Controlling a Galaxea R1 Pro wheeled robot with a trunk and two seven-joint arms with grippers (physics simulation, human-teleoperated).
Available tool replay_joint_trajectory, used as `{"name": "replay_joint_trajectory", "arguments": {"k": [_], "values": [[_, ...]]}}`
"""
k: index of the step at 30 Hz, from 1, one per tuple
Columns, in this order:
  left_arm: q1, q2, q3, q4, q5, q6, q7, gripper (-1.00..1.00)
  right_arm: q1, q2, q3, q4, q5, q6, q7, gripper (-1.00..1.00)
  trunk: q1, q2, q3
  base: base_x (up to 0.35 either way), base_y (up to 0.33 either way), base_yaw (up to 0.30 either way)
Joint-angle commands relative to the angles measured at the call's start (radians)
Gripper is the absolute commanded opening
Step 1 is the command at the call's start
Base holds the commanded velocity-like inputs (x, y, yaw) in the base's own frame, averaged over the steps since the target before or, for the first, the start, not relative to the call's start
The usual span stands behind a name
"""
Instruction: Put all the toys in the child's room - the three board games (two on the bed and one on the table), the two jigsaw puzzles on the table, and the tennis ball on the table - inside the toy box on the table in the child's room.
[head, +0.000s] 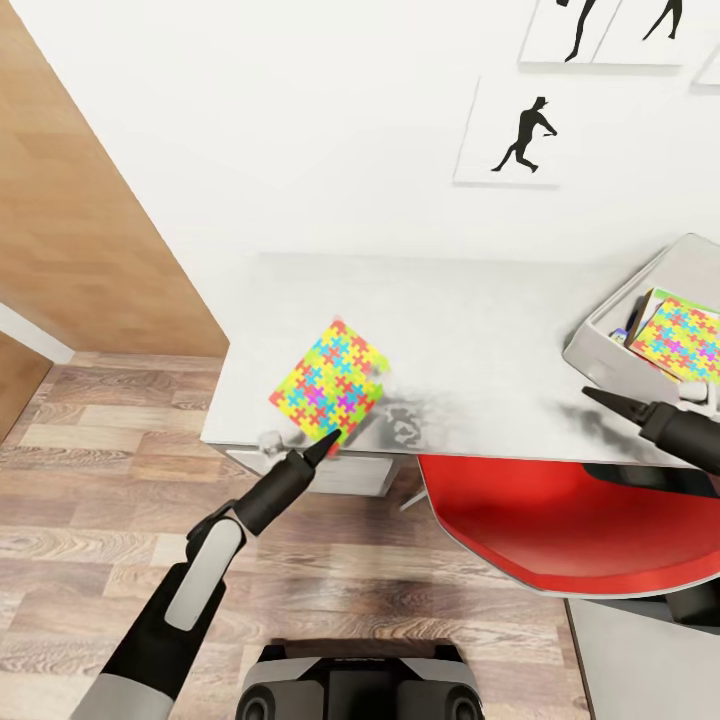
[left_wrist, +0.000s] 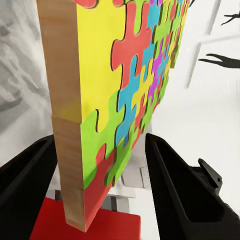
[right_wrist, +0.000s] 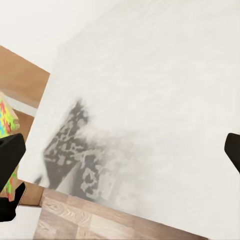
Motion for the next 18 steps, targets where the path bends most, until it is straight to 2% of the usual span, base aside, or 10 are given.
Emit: {"name": "replay_joint_trajectory", "arguments": {"k": [1,8,12,13,18], "values": [[0.000,0.000,0.000,-0.001,0.008,0.008,0.002,-1.00,-0.001,0.000,-0.001,0.000,0.002,0.006,0.004,1.00,0.001,-0.001,-0.001,0.000,0.000,0.000],[0.009,-0.002,-0.008,-0.066,0.010,0.021,0.044,-1.00,0.004,-0.001,-0.002,0.000,0.002,0.007,0.034,1.00,0.001,-0.001,-0.001,0.000,0.000,0.000],[0.011,-0.007,-0.038,-0.105,0.014,0.027,0.128,-1.00,0.005,-0.001,-0.002,0.000,0.002,0.007,0.043,1.00,0.001,-0.001,-0.001,0.000,0.000,0.000],[0.011,-0.007,-0.038,-0.105,0.014,0.027,0.128,-1.00,0.005,-0.001,-0.002,0.000,0.002,0.007,0.043,1.00,0.001,-0.001,-0.001,0.000,0.000,0.000],[0.010,-0.021,-0.059,-0.124,0.033,0.033,0.207,-1.00,0.005,0.000,-0.002,0.000,0.002,0.007,0.047,1.00,0.001,-0.001,-0.001,0.000,0.000,0.000]]}}
